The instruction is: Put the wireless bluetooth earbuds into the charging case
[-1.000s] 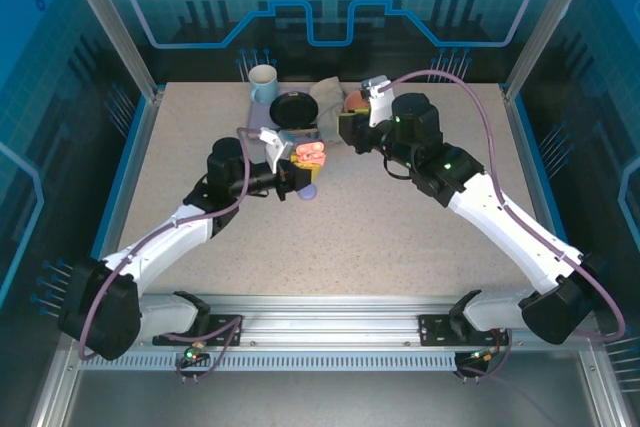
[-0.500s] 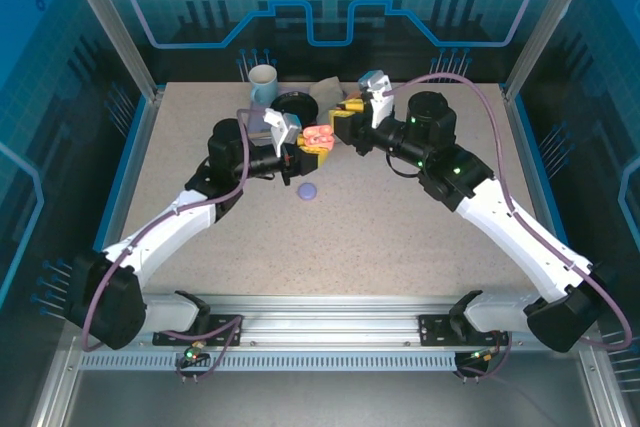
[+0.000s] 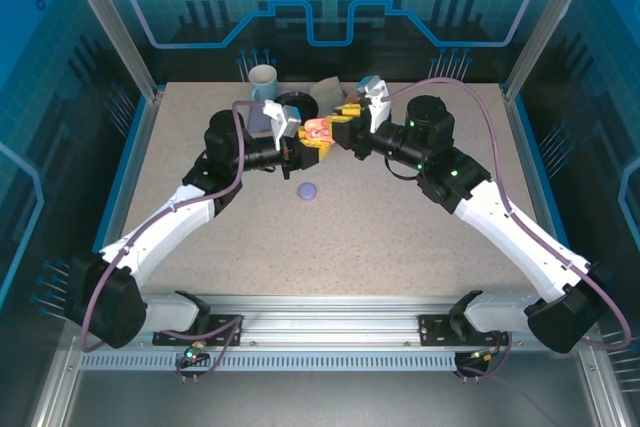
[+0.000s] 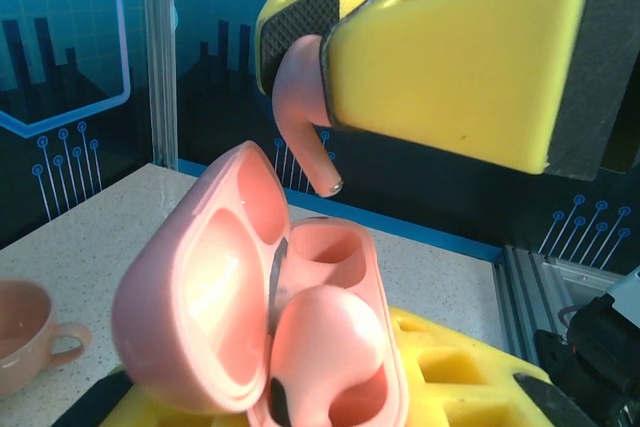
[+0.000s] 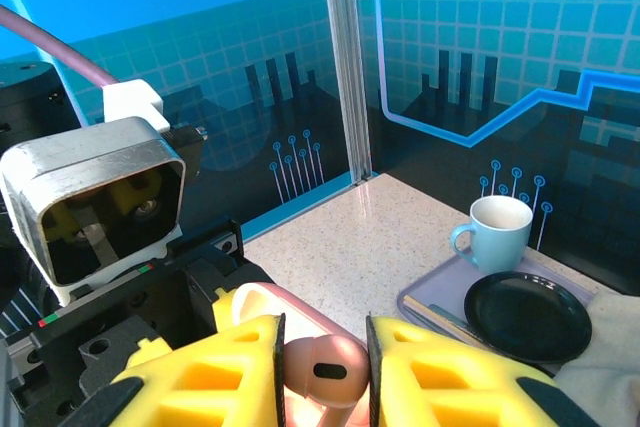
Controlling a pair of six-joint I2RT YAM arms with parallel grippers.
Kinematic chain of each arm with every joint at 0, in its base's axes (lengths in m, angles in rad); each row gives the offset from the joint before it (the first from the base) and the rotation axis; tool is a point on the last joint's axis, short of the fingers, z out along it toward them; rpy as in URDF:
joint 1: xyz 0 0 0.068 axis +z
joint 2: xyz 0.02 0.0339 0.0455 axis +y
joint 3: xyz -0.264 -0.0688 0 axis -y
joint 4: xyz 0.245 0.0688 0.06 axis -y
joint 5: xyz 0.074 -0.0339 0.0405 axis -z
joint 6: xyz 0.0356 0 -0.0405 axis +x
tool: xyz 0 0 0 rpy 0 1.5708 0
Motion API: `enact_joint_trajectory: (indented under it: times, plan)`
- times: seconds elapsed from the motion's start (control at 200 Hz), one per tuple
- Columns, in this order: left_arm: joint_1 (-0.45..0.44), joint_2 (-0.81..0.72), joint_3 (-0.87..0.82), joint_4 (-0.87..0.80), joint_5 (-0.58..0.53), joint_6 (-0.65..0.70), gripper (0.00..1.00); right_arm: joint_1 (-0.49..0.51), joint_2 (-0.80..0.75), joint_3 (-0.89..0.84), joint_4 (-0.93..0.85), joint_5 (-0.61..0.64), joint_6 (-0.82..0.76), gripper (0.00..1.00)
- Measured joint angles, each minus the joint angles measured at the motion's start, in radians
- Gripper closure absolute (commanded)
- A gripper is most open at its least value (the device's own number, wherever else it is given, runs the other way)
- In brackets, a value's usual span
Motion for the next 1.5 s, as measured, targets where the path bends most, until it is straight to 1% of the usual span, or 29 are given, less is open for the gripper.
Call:
enact_joint_trajectory:
  times: [1.236, 1.501]
  plan:
    - [0.0, 0.005, 0.011, -0.011, 0.005, -0.002, 1.0, -0.018, 0.014, -0.031, 0.032, -0.033, 0.052, 0.77]
    - [0.0, 0.005, 0.011, -0.009, -0.024, -0.002, 1.0, -0.019, 0.008, -0.057, 0.05, -0.04, 0.052, 0.79]
